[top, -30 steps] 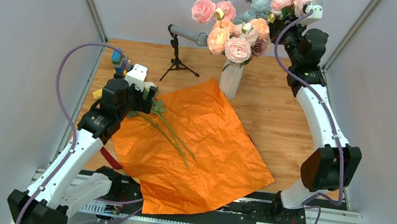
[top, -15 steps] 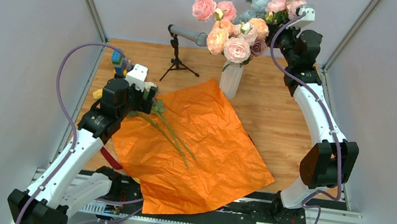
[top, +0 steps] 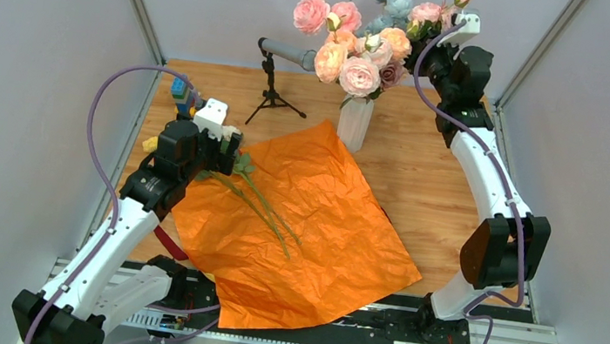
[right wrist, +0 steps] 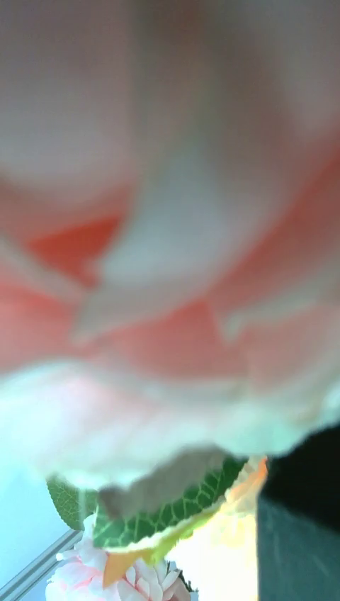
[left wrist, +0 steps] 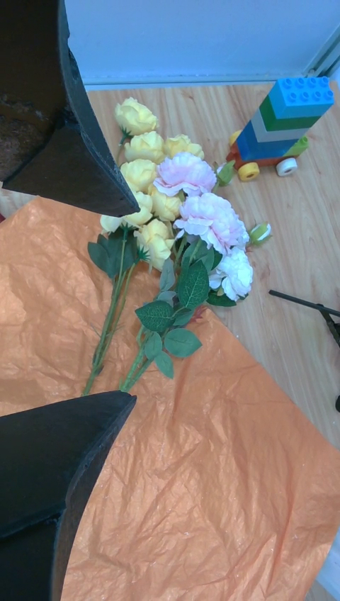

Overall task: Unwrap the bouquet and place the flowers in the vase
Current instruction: Insert the fake flower into the vase.

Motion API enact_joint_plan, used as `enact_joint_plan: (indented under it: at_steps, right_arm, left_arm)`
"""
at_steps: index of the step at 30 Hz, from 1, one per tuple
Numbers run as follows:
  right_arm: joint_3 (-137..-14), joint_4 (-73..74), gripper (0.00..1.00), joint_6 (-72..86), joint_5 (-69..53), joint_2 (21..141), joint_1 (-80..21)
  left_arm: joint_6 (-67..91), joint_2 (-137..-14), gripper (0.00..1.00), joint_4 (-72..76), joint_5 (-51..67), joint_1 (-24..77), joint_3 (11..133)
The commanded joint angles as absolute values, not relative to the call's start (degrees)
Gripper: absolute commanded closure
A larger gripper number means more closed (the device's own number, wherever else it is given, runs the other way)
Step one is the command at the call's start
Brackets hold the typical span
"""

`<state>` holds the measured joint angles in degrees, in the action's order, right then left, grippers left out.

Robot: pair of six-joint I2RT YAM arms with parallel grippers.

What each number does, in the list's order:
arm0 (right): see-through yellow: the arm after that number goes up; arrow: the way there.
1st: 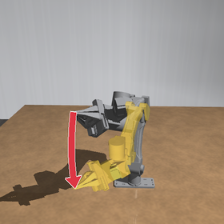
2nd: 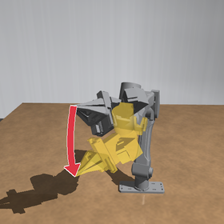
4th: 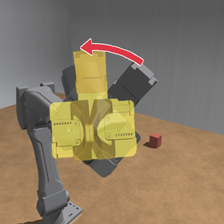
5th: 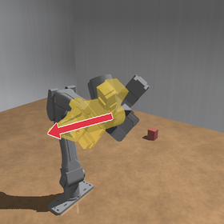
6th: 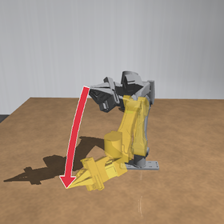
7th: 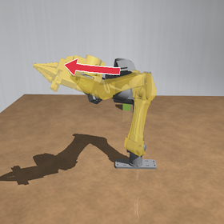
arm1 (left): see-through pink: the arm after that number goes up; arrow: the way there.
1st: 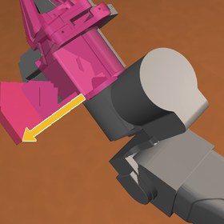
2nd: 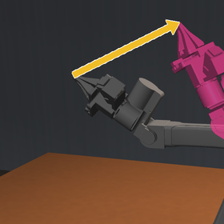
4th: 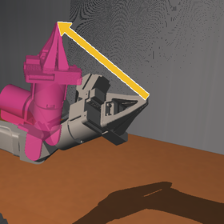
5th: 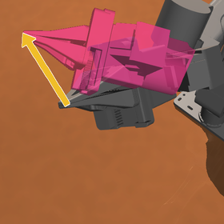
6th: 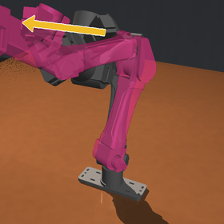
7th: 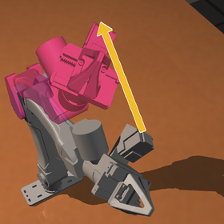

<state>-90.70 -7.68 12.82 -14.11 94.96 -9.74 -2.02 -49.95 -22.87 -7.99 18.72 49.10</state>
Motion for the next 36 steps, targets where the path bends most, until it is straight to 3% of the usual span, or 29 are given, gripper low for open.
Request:
enact_joint_plan:
  at_steps: [1, 8, 25, 30, 36]
  right_arm:
    - [-89.8, -6.8, 0.66, 11.4, -15.2, 93.3, -10.2]
    - [-85.3, -8.2, 0.5, 10.4, -13.6, 90.0, -10.2]
    - [-76.9, -6.1, 0.32, 6.9, -9.4, 79.0, -10.0]
    - [-74.9, -3.9, 0.19, 5.2, -7.2, 74.5, -10.1]
    - [-71.0, -0.6, 0.13, 4.5, -5.8, 67.3, -10.1]
  left_arm:
    - [-2.0, -49.9, 0.0, -20.3, -7.4, 18.5, 49.0]
    - [-2.0, -50.0, 0.0, -20.4, -7.4, 18.5, 49.0]
    - [-1.8, -49.9, 0.0, -20.4, -7.6, 18.5, 49.0]
    - [-1.5, -49.9, 0.0, -20.4, -7.4, 18.5, 48.9]
    - [-1.1, -49.8, 0.0, -20.5, -7.5, 18.5, 48.9]
